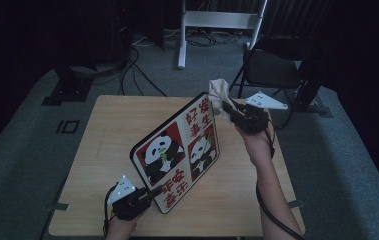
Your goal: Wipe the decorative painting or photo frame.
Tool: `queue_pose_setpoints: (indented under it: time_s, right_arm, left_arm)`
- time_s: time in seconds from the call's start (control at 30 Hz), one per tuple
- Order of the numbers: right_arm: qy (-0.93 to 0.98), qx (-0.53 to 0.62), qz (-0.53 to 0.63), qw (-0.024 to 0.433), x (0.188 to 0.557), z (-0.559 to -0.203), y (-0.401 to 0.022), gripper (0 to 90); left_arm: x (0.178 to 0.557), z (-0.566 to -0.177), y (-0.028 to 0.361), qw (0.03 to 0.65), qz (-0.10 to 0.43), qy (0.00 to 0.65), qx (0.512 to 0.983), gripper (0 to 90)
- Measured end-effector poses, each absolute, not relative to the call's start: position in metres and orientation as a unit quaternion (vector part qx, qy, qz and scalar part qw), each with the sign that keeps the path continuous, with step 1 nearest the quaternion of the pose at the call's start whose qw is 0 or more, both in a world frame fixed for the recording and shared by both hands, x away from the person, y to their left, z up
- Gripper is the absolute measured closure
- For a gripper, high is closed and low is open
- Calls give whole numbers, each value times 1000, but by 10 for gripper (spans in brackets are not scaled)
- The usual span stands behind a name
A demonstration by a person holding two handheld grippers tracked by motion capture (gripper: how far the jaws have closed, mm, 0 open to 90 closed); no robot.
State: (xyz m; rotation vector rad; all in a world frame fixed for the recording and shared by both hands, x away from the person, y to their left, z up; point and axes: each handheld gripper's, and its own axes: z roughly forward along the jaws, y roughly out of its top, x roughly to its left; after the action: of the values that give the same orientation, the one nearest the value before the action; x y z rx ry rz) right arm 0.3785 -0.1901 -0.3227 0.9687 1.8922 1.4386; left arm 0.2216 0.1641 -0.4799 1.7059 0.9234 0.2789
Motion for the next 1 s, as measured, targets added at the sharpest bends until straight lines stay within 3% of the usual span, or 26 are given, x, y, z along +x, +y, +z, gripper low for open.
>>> queue_pose_setpoints:
  time_s: [0.3, 1.0]
  right_arm:
    - [731, 350, 522, 268, 389, -332, -165, 767]
    - [749, 375, 488, 246, 400, -375, -165, 769]
  left_arm:
    - [222, -480, 165, 556, 119, 389, 724, 790]
    - [223, -479, 165, 557, 116, 388, 725, 789]
